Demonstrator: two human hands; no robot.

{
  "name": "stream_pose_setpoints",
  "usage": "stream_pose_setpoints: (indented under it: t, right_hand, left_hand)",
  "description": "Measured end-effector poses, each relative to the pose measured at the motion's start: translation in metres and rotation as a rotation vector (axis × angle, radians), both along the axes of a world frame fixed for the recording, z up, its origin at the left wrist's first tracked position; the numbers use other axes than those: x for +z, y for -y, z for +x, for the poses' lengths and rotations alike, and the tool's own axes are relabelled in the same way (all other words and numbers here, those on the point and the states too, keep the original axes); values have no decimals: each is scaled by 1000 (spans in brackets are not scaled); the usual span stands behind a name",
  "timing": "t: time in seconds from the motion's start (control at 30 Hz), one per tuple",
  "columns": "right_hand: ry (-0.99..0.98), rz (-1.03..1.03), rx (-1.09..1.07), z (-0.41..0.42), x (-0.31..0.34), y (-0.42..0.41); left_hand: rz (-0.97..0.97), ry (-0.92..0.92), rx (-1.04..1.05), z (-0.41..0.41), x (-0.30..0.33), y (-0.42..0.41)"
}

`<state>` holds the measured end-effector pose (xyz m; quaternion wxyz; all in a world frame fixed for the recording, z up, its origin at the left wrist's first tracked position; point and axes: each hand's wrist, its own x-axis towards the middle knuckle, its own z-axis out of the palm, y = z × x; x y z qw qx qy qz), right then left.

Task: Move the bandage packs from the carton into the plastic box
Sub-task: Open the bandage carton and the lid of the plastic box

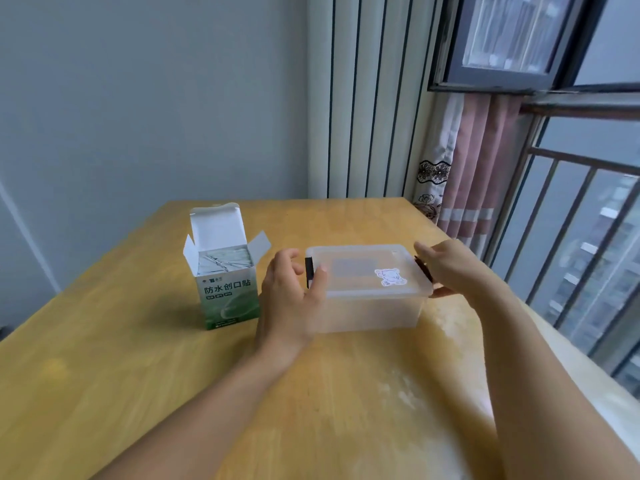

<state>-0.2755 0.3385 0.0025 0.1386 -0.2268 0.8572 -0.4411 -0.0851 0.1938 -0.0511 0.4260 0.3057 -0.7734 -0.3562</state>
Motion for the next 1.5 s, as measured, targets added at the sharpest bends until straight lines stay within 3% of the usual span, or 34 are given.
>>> stream_pose_setpoints:
  t: [0.1,0.17,0.27,0.37,0.47,0.57,0.67,0.73,0.8,0.9,0.97,1.03,1.1,1.13,1.2,1.3,1.37,1.47,1.5]
  right_hand:
    - [-229,-16,384,11,7,2]
    - [-289,151,601,21,3,9]
    - [-340,333,592,22,0,18]
    - [-384,362,573,18,0,21]
    - [-330,254,586,15,1,21]
    - [-192,-13,595,12,7,9]
    - [-81,-223,278,0,5,-1]
    - [-191,-28,-139,-15,-7,-4]
    - [-196,256,-370,-21,-22,-6]
    - [-86,530,-299,-15,-39,-7]
    - [-92,562,-270,-12,-44,-4]
    - [-275,484,-349,-11,-36,1]
    - [-587,161,-391,-4,-17,6]
    - [-679,-94,-338,7,-5,10]
    - [-691,-498,-105,45,15,23]
    - [-553,-584,352,105,23,48]
    - [-533,-477,548,129,26,70]
    - [-633,-314,620,145,36,109]
    - [-663,-252,632,147,39,122]
  left_hand:
    - [255,58,-43,-2,5,4]
    - [285,83,-63,-3,8,5]
    - [250,82,-57,-5,11,5]
    - [346,50,-59,-4,5,10]
    - [479,45,-114,-4,-2,13]
    - [465,118,-141,-6,-7,13]
    - [421,122,-108,-3,-5,11]
    - [396,98,-81,0,-4,11]
    - [398,72,-66,2,-6,12]
    - [339,62,-17,8,-5,15]
    - [214,124,27,16,-1,16]
    - [42,164,36,25,4,16]
    - [-150,71,-53,37,15,13]
    - [-265,-12,-98,43,23,14]
    - [-524,-224,9,64,41,31]
    - [-648,-478,274,97,60,80]
    - [-480,-431,261,114,58,110]
    - [-9,-183,-112,121,47,132]
    - [63,-71,-217,119,41,133]
